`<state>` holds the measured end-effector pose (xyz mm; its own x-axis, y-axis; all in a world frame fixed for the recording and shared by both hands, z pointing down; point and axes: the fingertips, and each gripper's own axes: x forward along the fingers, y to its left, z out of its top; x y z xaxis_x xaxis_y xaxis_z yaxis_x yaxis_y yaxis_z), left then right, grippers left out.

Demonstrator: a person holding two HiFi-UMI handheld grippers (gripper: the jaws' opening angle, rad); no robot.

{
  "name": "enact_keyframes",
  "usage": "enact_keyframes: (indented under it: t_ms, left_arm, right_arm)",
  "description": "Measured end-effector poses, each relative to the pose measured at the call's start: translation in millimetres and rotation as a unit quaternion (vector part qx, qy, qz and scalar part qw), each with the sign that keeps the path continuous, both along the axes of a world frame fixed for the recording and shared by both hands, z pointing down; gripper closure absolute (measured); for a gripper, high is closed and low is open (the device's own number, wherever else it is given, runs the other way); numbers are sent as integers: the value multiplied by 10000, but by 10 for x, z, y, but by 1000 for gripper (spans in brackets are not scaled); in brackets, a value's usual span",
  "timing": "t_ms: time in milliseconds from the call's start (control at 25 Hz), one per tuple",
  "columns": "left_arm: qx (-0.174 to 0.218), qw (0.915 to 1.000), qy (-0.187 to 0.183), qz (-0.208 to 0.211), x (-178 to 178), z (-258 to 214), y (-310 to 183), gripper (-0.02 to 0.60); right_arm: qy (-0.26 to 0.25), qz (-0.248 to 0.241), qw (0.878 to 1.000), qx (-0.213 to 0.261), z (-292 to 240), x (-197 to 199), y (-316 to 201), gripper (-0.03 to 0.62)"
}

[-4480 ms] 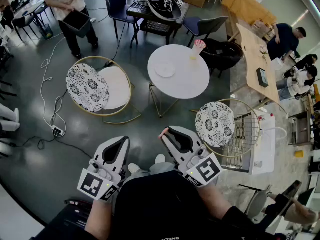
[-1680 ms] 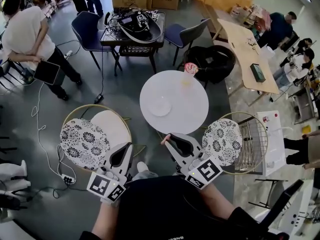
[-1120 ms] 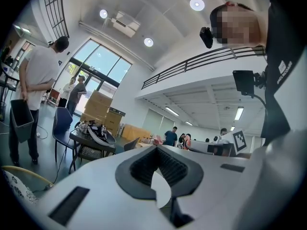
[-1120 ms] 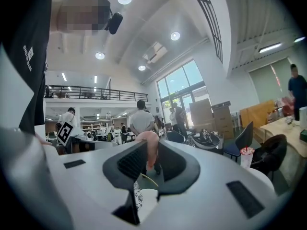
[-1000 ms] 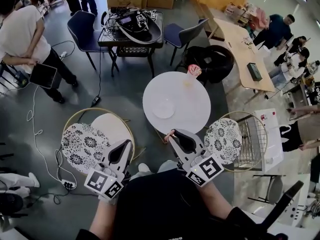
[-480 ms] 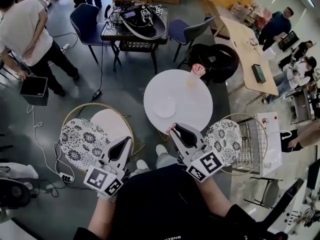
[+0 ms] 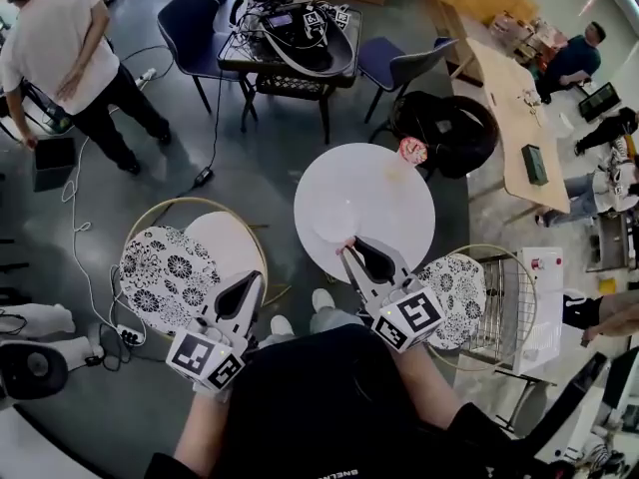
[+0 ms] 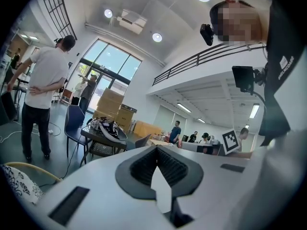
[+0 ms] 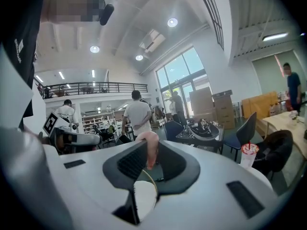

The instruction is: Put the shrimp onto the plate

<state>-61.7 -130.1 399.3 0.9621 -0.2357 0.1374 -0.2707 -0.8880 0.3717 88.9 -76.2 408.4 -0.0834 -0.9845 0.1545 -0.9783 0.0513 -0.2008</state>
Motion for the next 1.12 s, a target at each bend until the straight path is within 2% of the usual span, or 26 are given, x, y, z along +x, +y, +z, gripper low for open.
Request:
enact_keyframes:
  t_ms: [560, 840, 1120]
  left_arm:
    - [12, 9970, -364, -686, 119, 51, -150, 577]
    - [-102, 9922, -602, -1089, 102, 146, -184, 577]
    - [-133, 9834, -865, -1591, 18, 217, -220, 577]
  right_arm:
    - [-210, -113, 9952, -953, 774, 703, -409, 517]
    - [-374, -352, 9877, -1479, 1257, 865, -658, 517]
    - [-417, -643, 9773, -1977, 1768, 961, -878, 517]
